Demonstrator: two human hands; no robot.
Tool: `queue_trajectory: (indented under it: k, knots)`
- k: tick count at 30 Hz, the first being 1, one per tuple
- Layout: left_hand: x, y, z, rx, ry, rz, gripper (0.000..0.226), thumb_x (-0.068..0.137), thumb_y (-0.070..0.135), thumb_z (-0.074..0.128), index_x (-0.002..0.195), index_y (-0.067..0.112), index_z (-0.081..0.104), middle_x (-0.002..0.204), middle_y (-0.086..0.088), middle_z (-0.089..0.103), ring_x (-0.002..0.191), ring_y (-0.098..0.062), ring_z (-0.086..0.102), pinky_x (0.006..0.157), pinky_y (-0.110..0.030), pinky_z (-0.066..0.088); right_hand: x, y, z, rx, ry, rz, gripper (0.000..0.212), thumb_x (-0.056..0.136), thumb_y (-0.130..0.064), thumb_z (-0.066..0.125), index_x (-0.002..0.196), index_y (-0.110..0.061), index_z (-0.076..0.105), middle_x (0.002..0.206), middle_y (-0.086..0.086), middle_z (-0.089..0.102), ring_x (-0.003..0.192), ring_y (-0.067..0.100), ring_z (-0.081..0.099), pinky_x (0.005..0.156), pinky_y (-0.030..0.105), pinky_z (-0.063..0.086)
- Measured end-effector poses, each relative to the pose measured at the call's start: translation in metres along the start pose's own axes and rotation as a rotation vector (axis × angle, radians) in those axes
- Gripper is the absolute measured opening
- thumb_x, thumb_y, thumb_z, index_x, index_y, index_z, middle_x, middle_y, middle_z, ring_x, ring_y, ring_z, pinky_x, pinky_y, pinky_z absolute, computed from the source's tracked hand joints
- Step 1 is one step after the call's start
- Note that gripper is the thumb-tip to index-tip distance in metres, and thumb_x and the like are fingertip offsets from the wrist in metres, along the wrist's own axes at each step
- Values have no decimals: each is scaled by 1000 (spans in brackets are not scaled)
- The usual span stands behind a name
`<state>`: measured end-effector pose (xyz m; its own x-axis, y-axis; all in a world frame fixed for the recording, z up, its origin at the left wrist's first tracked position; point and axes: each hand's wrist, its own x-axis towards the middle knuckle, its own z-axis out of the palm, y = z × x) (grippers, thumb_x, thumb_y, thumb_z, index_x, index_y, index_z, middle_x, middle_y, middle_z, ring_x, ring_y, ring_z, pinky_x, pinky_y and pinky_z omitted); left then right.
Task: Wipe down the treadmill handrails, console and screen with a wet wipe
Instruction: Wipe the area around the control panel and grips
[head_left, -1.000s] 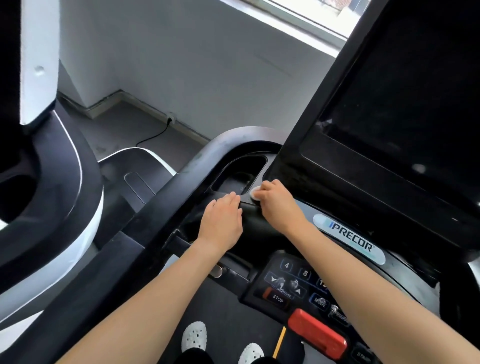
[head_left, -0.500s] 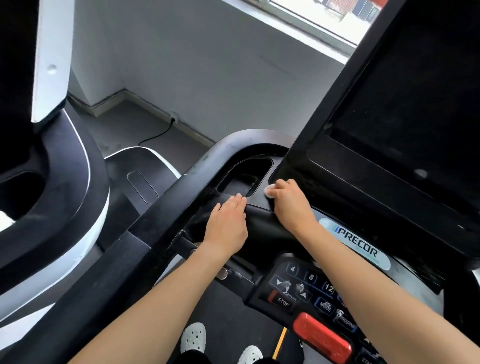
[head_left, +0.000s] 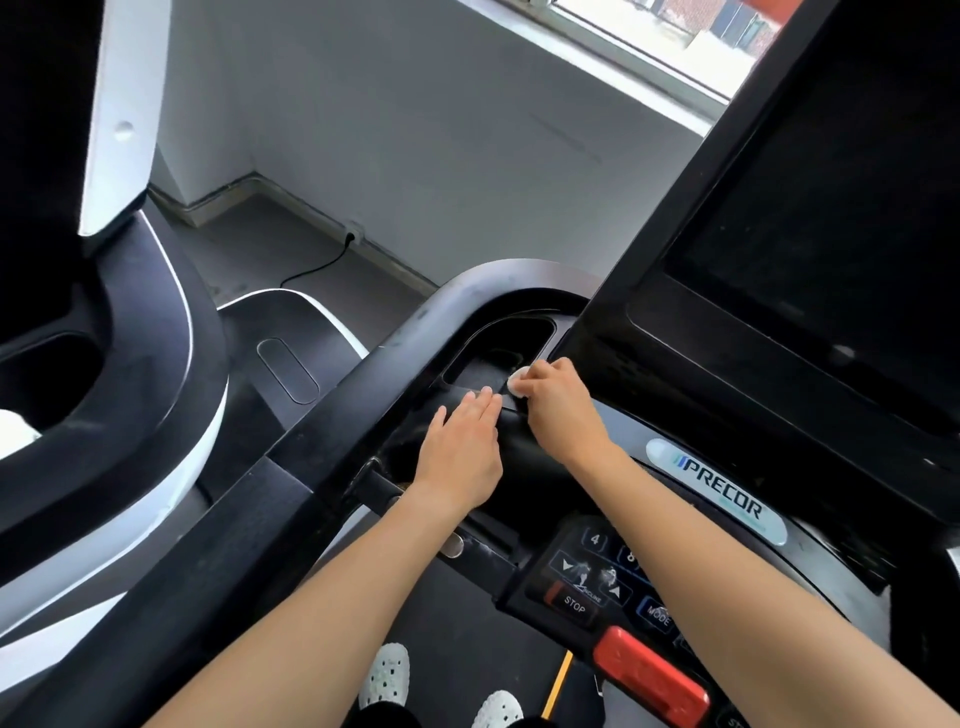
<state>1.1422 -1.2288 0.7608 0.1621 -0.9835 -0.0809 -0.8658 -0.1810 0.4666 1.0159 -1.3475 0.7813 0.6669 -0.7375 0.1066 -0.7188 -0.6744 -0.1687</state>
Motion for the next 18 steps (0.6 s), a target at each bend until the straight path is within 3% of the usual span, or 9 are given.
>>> queue_trajectory:
  k: [3,9,13,18]
  knots:
    - [-2,0,3,14,7,-16,56,111,27,31,164,16,17,172,-1,15,158,-15,12,128,-42,19,-15,-2,-3,-9,-46,-127,40,85,8,62,108,-20,78,104,-10,69,82,20,40,72,31,49]
    - [-21,-20,-4,32,80,-187,48,108,31,41,149,7,46,158,-12,41,148,-27,36,120,-40,32,-21,2,-5,-98,44,94,36,79,11,58,98,-13,78,91,-3,65,81,20,36,64,40,51]
    - [-37,-30,-8,115,110,-235,40,104,33,48,135,10,58,141,-9,56,128,-26,53,105,-40,44,-15,-33,12,-34,22,46,36,82,12,56,100,-12,75,99,-5,66,86,22,41,63,41,51]
    - [-54,-41,-12,163,93,-230,37,104,35,49,131,12,58,138,-5,58,126,-21,56,103,-36,48,5,-61,32,-5,-48,-48,41,84,11,56,112,-12,74,107,-4,67,90,25,43,74,40,53]
